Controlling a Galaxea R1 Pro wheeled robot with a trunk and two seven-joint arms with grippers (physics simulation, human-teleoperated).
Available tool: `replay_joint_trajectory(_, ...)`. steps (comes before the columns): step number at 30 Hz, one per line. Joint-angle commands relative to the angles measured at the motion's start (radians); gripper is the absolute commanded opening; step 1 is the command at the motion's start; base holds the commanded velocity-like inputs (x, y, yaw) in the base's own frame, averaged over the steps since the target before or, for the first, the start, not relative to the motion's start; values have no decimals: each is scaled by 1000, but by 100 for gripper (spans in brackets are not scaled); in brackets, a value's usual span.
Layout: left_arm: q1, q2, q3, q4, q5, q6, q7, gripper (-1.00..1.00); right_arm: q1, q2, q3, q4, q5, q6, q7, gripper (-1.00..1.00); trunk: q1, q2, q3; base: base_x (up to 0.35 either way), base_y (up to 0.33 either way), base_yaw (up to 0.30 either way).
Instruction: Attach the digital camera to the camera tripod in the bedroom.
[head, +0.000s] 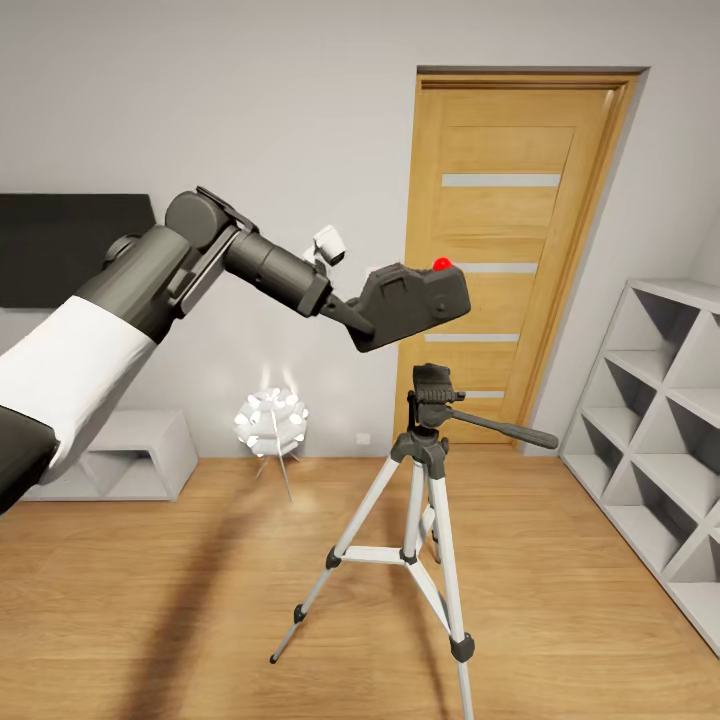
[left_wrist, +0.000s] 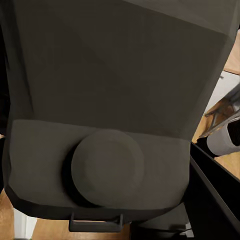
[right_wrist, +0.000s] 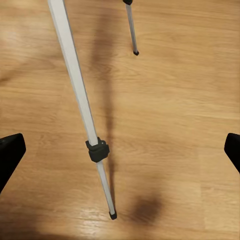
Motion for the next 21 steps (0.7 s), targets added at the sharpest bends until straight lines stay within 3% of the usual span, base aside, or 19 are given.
replay_joint_trajectory(1, -1, 3, -3, -1, 2, 11, -5, -100, -2, 0, 4, 4, -11, -5, 10, 100, 1, -2, -2, 0, 0, 0)
replay_joint_trajectory(5, 1, 1, -2, -7, 2, 11, -5, -100, -2, 0, 4, 4, -11, -5, 10, 100, 1, -2, -2, 0, 0, 0)
replay_joint_trajectory(9, 5, -3, -39, -103, 3, 11, -5, -100, -2, 0, 4, 4, -11, -5, 10, 100, 1, -2, -2, 0, 0, 0)
replay_joint_trajectory(13, 9, -2, -104, -183, 3, 11, -5, -100, -2, 0, 4, 4, -11, -5, 10, 100, 1, -2, -2, 0, 0, 0)
replay_joint_trajectory(21, 10, -2, -139, -213, 3, 11, -5, -100, -2, 0, 4, 4, -11, -5, 10, 100, 1, -2, -2, 0, 0, 0)
